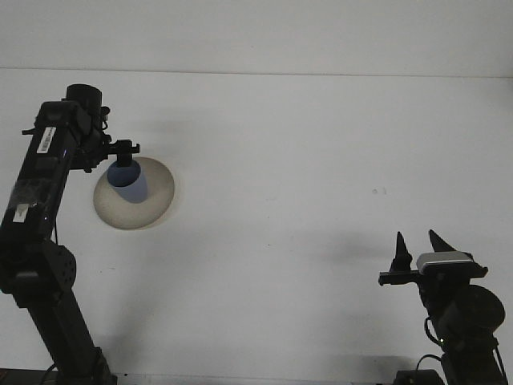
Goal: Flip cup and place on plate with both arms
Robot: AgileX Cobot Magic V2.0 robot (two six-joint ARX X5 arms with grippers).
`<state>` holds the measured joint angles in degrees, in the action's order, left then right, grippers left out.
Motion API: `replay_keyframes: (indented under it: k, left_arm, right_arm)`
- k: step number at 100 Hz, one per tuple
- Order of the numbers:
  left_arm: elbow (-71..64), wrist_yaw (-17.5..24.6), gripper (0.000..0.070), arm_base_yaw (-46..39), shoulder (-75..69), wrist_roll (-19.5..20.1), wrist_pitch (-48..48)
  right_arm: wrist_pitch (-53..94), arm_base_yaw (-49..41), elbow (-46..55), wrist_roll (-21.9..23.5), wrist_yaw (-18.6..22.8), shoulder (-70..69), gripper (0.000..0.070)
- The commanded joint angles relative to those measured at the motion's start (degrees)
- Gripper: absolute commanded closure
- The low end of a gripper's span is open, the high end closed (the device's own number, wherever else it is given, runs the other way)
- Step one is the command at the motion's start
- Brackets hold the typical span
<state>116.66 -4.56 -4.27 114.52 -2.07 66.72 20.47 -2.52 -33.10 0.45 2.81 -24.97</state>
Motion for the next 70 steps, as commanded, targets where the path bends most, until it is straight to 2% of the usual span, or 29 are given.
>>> replay_keyframes:
  k: [1,18,40,54,70]
  left_arm:
    - [1.8,0.3,0.0265,-0.2,-0.8,0.0,1.2]
    - [1.7,0.7,0.0266,-0.1,-5.7,-0.6,4.6]
    - [0.9,3.3,0.0273,0.7,-13.3,-1.2,4.3]
    - [-5.1,3.3,0.0273,3.0,-20.4,-1.2,0.3]
    - [-19.7,3.3,0.0273,5.5,-31.7,-1.2,-8.4]
  right_arm:
    - [-0.3,0.0,-0.5,0.6,-0.1,-0.2,0.0285]
    - [-0.3,0.0,-0.5,0.6,-0.1,-0.2,0.0285]
    - [-0.3,0.0,-0.5,0.6,-0.1,-0.2,0.0285]
    - [-0.3,0.0,-0.5,0.6,-0.1,-0.2,0.0285]
    - [-0.3,0.0,-0.5,0.6,-0.1,-0.2,0.0285]
